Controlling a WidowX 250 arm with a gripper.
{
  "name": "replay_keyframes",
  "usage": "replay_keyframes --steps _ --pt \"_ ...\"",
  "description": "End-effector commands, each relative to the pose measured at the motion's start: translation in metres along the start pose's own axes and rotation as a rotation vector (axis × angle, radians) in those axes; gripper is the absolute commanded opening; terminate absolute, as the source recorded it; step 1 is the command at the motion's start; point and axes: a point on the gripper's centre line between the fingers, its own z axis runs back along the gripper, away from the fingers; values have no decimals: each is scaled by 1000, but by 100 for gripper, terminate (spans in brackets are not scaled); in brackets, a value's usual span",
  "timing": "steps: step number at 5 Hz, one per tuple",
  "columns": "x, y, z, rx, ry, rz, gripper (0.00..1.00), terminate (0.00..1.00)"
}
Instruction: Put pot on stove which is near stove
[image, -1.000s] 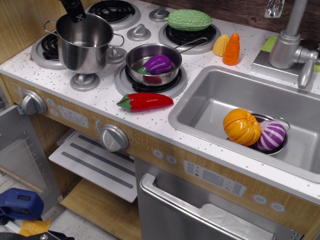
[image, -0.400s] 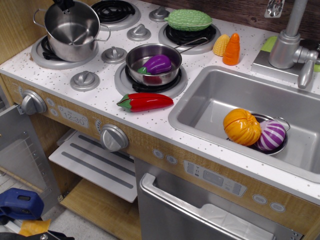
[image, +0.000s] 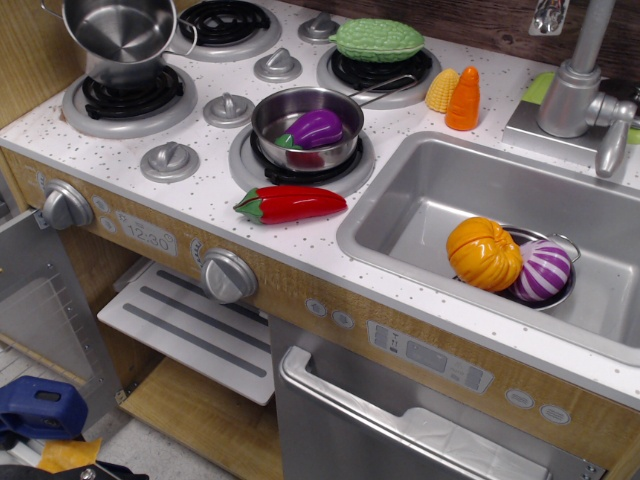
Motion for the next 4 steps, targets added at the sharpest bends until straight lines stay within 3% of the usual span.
replay_keyframes --steps 1,4 --pt "1 20 15 58 -30 -26 100 0" --pt "1 16 13 10 -70 -18 100 0"
